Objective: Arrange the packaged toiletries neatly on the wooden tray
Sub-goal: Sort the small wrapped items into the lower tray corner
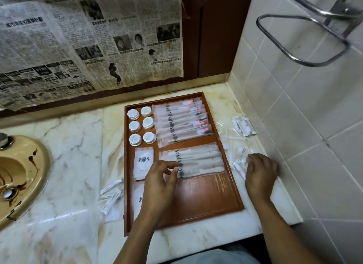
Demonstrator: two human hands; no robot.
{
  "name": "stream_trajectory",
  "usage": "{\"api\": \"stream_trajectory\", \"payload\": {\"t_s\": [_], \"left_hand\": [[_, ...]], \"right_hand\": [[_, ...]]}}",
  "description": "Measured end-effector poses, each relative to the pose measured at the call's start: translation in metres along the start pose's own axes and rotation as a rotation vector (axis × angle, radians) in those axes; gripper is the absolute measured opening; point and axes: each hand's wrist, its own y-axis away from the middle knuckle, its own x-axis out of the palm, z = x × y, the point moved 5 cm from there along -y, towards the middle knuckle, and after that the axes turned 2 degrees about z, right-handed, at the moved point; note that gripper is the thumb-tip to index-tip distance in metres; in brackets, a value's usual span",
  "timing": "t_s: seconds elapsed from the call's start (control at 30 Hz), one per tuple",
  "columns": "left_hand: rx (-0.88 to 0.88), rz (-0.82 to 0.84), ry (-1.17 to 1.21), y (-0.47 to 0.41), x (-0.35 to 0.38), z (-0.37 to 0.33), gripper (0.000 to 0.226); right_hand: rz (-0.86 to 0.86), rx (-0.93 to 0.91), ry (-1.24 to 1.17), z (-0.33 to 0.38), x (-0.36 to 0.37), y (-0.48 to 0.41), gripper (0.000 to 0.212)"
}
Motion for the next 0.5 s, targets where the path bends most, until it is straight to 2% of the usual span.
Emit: {"api": "stream_trajectory", "payload": {"t_s": [0.13, 0.27, 0.37, 0.5], "left_hand": [[0.014, 0.025, -0.008, -0.001, 0.013, -0.008, 0.015], [0.044, 0.05, -0.003, -0.004, 0.025, -0.023, 0.015], [0.065, 0.079, 0.001, -0.008, 0.037, -0.035, 0.014], [0.038, 0.131, 0.042, -0.015, 0.058, -0.048, 0.016]], "right_hand": [[-0.035, 0.02, -0.132, -0.01, 0.001, -0.003, 0.021], [-0.065, 0.129, -0.246, -0.007, -0.005, -0.001, 0.013], [-0.068, 0.267, -0.404, -0.008, -0.013, -0.003, 0.013], [-0.032, 0.603, -0.711, -0.01, -0.018, -0.004, 0.014]]}}
